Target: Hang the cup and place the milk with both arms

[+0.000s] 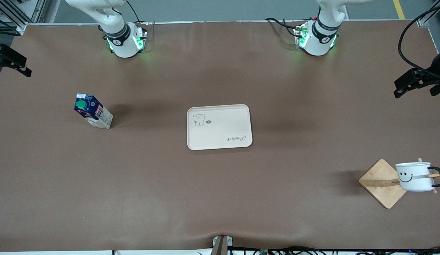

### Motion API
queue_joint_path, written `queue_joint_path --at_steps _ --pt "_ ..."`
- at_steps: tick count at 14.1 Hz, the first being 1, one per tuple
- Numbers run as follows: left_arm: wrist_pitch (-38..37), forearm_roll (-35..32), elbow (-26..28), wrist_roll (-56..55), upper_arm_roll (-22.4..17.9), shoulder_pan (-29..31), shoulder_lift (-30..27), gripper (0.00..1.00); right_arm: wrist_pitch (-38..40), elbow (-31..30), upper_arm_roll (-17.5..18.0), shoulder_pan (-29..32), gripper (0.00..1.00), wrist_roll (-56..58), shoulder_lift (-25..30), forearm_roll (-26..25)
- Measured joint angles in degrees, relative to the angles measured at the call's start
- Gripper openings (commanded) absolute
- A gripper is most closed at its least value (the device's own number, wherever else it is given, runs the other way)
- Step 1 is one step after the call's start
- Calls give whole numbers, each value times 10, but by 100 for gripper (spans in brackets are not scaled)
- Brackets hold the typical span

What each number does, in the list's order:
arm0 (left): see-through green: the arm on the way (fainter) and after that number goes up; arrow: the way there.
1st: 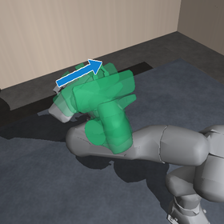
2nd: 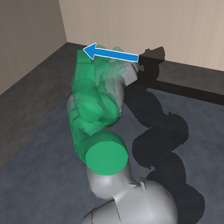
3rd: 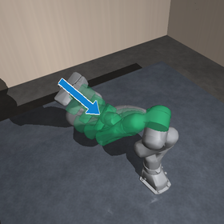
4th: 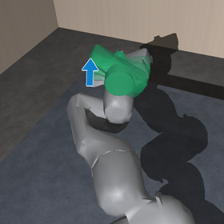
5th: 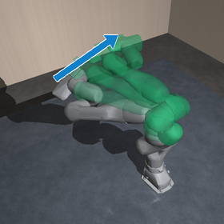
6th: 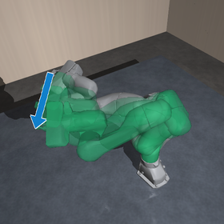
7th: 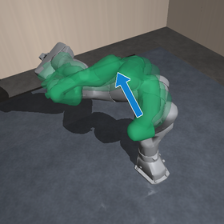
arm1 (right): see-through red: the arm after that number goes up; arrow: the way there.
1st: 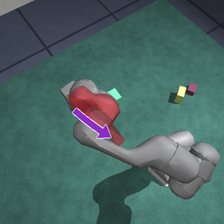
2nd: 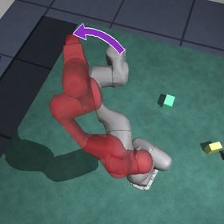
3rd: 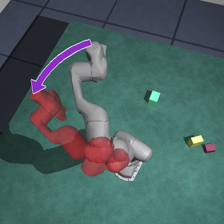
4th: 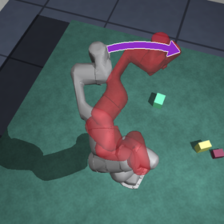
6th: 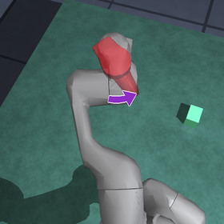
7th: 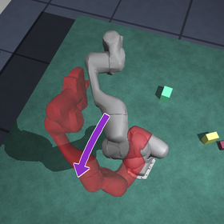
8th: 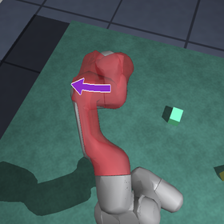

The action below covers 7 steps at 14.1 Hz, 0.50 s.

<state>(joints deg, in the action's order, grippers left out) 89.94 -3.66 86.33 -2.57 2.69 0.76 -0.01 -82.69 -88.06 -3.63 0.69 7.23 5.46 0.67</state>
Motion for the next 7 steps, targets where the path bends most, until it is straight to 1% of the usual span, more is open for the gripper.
queue_joint_path --at_steps 4,7 --pt "-3 0 0 4 0 0 0 100 0 0 -2 3 100 -1 0 0" --pt "-6 16 2 4 0 0 0 100 0 0 -3 3 100 -1 -1 0"
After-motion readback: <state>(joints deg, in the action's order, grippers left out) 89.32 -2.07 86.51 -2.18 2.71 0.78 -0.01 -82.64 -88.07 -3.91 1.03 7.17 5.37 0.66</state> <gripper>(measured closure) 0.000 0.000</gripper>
